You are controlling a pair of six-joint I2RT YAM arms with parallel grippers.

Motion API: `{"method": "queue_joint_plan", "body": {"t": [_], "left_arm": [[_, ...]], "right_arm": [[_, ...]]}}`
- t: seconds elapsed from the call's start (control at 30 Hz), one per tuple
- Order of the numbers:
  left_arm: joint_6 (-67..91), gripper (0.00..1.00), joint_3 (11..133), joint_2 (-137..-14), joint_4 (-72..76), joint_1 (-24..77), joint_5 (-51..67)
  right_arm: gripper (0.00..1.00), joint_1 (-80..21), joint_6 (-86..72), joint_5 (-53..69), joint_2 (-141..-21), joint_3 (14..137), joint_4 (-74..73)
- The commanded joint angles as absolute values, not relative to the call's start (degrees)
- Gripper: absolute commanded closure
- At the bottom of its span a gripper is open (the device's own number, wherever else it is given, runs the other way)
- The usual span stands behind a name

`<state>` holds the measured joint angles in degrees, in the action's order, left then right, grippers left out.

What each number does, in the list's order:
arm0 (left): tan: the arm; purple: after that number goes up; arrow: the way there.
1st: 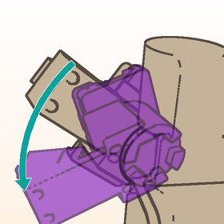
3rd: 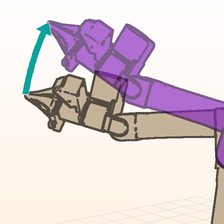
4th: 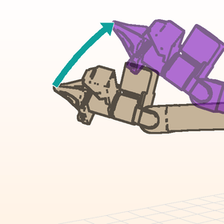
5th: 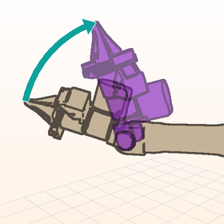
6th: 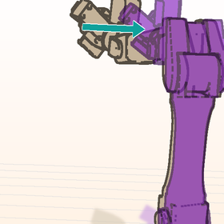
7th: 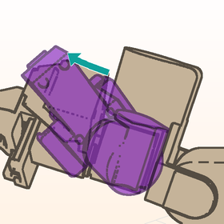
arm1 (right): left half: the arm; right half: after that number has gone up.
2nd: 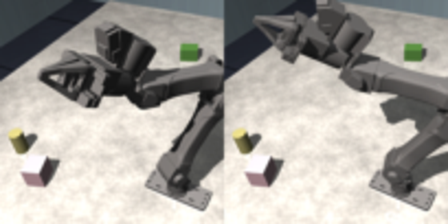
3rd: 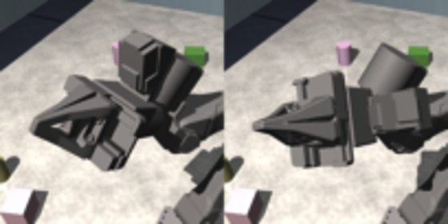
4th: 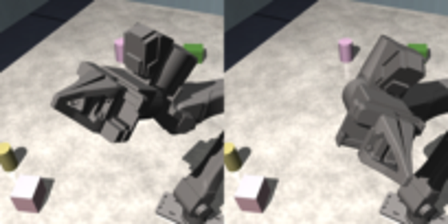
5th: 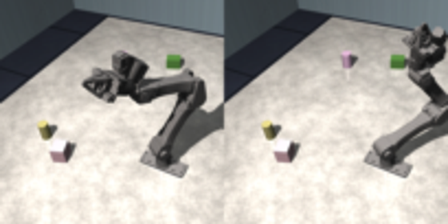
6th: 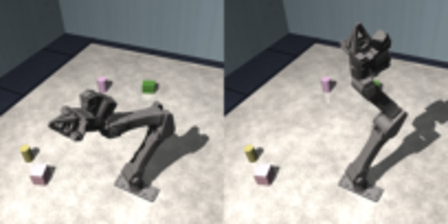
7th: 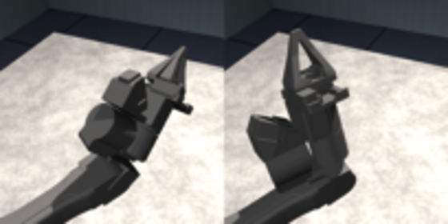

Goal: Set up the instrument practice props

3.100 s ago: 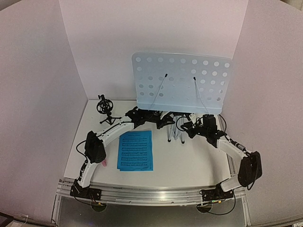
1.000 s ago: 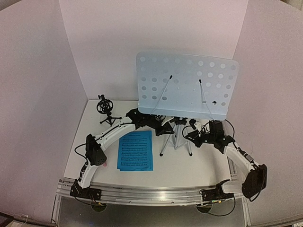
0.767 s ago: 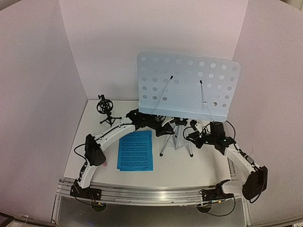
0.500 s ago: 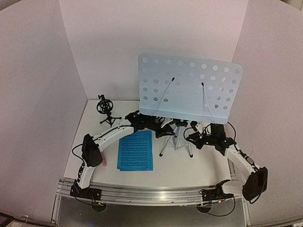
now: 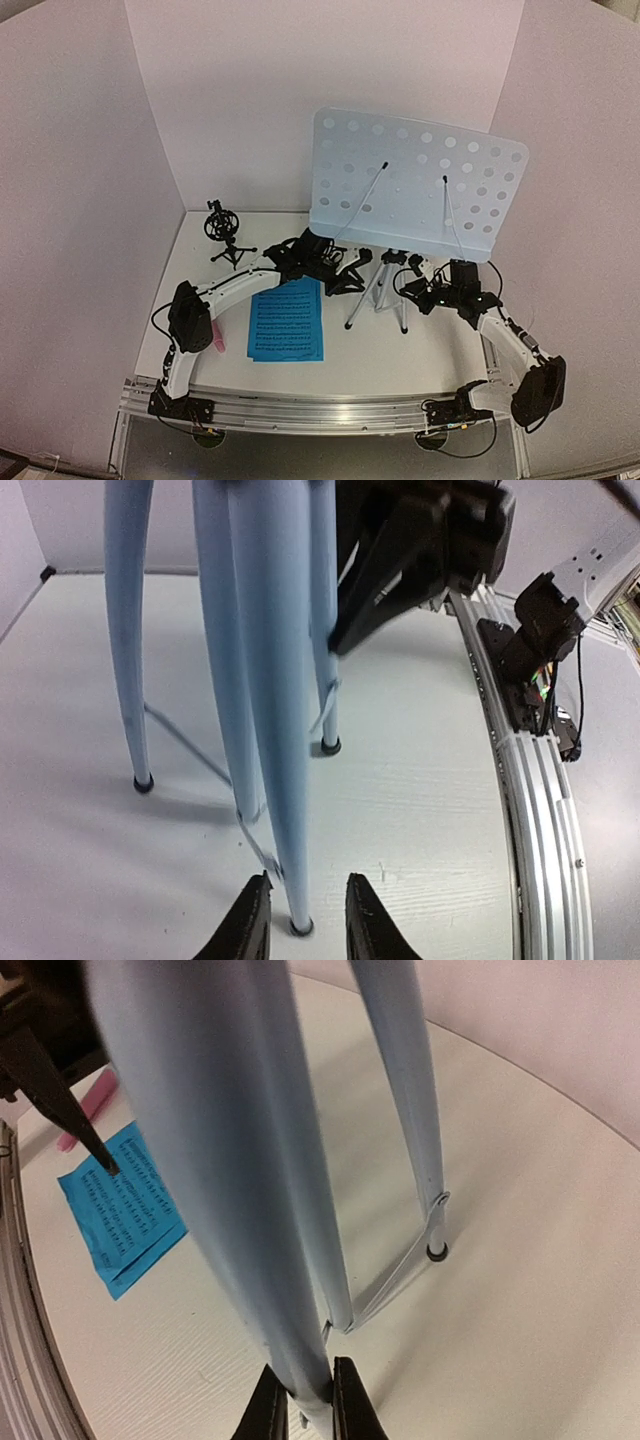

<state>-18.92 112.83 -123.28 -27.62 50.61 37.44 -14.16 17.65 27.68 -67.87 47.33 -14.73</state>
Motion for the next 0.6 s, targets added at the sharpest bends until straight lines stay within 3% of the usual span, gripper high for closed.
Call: {"method": "queue_joint_plan", "body": {"t": [0.0,0.1,0.27,0.47,0.57], "left_arm": [[-18.5,0.66,111.2,-121.5,-31.7,48.8,36.7],[-17.6,0.56,108.0,-120.8,-28.9,49.1,36.4],[-16.1,0.49,107.4,-120.9,-21.6,49.4,36.4],[-13.3,0.34,110.2,-123.0,-11.3,49.8,37.2],[-11.8,0.32,111.4,-124.5,-8.6,50.5,38.0]], "right_arm": [[1.0,-10.6,14.5,18.7,-68.3,47.3,-22.1],[1.0,-10.6,14.1,19.4,-69.0,47.6,-22.1],[1.0,-10.7,14.7,18.7,-69.1,47.6,-21.8],[1.0,-12.1,15.5,17.1,-68.5,48.4,-21.7],[1.0,-12.5,15.0,16.9,-69.1,48.6,-21.5]]}}
